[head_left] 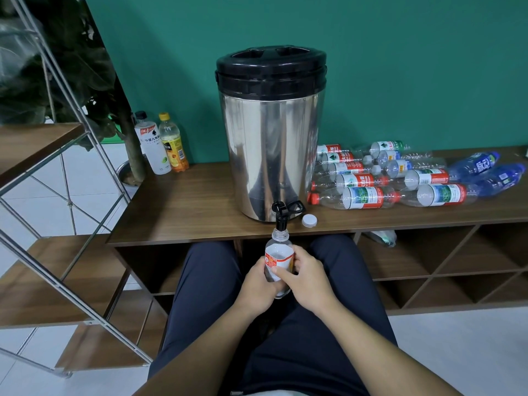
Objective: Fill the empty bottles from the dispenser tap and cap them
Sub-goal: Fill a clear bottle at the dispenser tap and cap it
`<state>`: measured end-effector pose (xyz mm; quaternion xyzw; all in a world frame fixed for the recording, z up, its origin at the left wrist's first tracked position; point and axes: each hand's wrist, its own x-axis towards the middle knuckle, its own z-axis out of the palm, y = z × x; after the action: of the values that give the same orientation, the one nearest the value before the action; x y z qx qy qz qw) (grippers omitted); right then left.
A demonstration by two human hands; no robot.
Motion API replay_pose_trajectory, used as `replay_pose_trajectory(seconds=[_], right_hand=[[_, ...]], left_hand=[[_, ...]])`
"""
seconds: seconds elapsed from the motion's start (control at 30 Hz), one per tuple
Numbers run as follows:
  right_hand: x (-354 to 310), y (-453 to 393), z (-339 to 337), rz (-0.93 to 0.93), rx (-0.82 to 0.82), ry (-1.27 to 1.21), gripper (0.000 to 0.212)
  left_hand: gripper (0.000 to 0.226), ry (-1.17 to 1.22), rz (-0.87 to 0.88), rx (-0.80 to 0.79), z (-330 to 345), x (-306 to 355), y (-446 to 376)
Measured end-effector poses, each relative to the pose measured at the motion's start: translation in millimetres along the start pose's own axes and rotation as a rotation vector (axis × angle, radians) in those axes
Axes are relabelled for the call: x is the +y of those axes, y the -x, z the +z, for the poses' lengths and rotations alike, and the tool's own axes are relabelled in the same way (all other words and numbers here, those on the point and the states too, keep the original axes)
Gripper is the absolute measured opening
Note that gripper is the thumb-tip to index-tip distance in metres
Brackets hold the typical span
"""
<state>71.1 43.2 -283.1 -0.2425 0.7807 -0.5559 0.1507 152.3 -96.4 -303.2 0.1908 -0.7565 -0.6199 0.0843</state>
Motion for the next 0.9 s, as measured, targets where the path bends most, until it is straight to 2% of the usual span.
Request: replay_pose_trajectory(seconds=[0.4, 0.9], right_hand=[[-0.9, 0.6, 0.1, -0.003, 0.005, 0.003, 0.040], [1.6, -1.0, 0.7, 0.007, 0.005, 0.034, 0.050]], left_hand=[[0.053, 0.003, -0.001, 0.006, 0.5, 0.5, 0.3], [0.050, -0.018, 0.004, 0.004, 0.8, 1.6, 1.1]])
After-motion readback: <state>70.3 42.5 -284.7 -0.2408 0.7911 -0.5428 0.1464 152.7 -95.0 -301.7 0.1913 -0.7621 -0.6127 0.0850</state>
